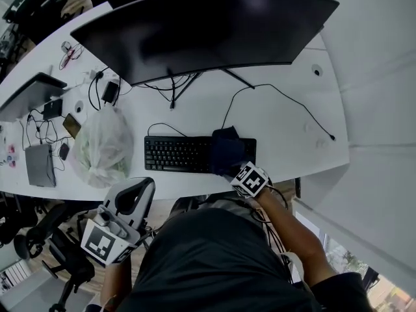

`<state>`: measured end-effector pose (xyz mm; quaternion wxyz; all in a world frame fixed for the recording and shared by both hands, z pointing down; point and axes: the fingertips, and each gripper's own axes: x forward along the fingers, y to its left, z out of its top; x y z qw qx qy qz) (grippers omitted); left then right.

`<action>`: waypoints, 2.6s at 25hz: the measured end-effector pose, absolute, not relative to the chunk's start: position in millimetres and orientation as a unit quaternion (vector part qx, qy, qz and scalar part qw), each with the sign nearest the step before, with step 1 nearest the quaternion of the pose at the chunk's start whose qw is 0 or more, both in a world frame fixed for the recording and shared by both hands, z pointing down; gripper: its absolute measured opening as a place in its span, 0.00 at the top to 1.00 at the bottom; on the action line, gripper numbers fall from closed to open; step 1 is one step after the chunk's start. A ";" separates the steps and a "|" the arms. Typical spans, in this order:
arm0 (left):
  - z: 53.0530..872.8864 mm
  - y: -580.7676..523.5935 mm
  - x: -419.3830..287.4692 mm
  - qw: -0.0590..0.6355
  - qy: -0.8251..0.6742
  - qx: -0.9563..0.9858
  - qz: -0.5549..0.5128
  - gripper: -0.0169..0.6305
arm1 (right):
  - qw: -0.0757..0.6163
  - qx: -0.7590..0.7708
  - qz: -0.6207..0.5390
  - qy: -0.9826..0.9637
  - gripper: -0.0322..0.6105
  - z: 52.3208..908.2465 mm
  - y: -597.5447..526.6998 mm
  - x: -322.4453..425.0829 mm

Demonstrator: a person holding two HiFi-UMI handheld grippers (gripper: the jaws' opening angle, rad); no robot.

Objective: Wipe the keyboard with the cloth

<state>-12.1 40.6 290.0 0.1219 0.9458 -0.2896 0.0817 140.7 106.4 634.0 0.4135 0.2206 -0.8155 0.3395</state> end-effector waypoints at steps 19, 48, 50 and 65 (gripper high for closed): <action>290.7 29.6 -21.2 0.142 -0.283 0.948 0.034 0.97 | 0.351 0.342 0.331 -0.807 0.87 604.1 -22.1 142.8; 327.3 0.3 -96.3 0.196 -0.317 0.928 0.022 0.97 | 0.340 0.332 0.424 -0.771 0.88 630.6 24.3 89.5; 330.4 -1.1 -97.9 0.211 -0.320 0.923 0.021 0.97 | 0.346 0.299 0.428 -0.780 0.88 633.0 57.6 74.1; 336.1 -17.9 -95.3 0.206 -0.314 0.927 0.019 0.97 | 0.349 0.222 0.460 -0.786 0.88 632.1 64.7 36.1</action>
